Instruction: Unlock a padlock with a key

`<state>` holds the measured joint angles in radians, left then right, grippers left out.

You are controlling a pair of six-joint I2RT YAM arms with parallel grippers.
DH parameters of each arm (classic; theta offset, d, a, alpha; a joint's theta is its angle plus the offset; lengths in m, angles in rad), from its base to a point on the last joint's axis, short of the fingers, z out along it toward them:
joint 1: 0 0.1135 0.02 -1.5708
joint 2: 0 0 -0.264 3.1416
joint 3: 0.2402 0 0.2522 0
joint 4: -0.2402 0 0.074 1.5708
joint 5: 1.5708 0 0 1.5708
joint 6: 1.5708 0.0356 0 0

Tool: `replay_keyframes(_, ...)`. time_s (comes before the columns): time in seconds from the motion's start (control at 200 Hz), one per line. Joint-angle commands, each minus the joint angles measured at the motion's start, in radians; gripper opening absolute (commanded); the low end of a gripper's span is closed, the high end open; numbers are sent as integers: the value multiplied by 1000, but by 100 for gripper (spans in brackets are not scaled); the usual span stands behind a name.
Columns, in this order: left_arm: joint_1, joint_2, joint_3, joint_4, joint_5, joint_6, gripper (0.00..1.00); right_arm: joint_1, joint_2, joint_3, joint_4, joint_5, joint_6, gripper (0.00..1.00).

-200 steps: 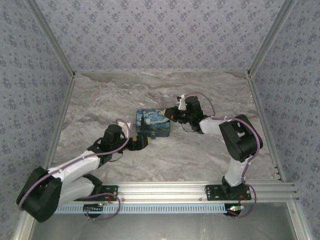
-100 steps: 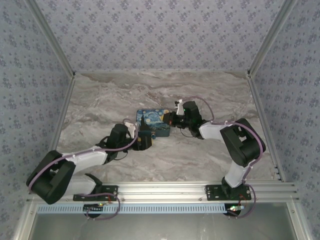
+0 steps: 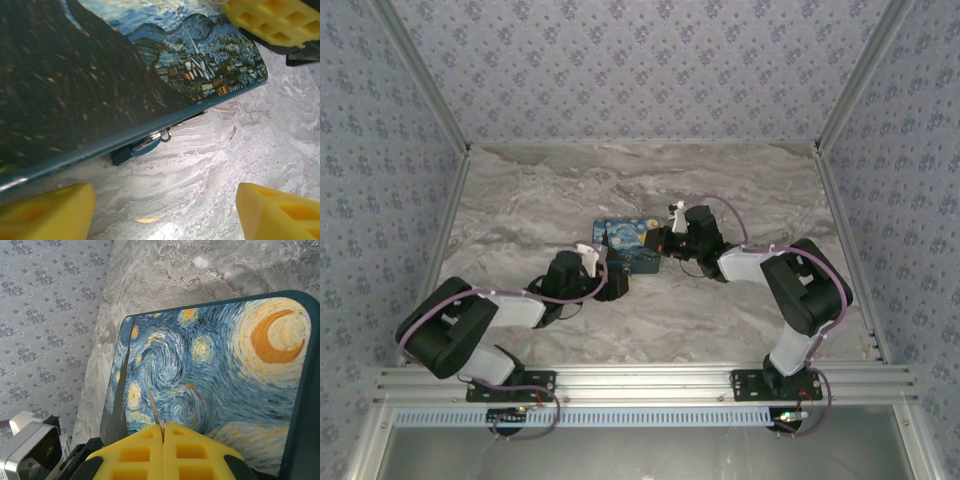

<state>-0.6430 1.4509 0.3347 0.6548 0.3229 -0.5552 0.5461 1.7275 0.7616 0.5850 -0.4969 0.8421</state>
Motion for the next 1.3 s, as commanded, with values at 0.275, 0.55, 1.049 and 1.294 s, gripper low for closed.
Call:
replay_keyframes(0.275, -53, 129, -8, 178, -151, 71, 70, 30, 25, -39, -134, 35, -1, 0)
replay_keyframes(0.55, -92, 193, 29, 174, -255, 68, 67, 39, 24, -39, -131, 38, -2, 0)
replay_keyframes(1.049, -130, 263, 126, 46, -418, 51, 59, 45, 25, -44, -119, 34, 3, 0)
replay_keyframes(1.294, -131, 294, 151, 36, -427, 43, 49, 45, 23, -43, -119, 31, 2, 0)
